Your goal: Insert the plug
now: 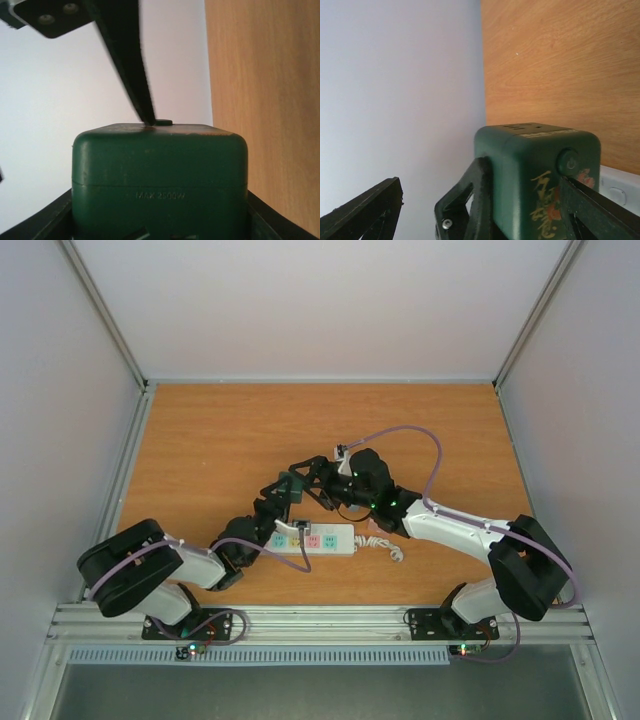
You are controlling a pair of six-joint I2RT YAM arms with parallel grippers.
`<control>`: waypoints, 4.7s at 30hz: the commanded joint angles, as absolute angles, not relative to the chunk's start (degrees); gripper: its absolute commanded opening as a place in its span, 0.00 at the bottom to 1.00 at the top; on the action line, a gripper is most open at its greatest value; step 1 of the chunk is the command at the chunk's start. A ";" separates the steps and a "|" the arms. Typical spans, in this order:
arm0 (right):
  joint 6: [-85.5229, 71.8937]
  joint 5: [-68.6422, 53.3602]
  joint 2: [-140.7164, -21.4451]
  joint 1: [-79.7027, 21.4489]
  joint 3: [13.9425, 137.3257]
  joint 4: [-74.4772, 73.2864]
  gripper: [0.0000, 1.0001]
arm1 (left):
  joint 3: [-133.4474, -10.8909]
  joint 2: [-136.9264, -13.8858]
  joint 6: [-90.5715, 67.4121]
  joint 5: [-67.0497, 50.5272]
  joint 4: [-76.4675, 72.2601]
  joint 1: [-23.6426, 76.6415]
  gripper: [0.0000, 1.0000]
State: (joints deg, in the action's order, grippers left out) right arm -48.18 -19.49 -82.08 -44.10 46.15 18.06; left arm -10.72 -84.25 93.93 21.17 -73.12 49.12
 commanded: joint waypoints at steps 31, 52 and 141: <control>-47.59 -31.55 -87.33 -43.40 50.76 26.89 0.64 | -16.32 -74.59 86.07 26.57 -81.38 52.38 0.10; -31.79 -18.33 -78.42 -41.41 50.95 7.81 0.30 | -40.99 -44.44 41.21 -18.91 18.66 40.98 1.00; -26.70 19.31 -70.22 -57.57 53.36 -20.42 0.08 | -43.46 -85.47 66.57 -23.24 45.48 19.16 0.75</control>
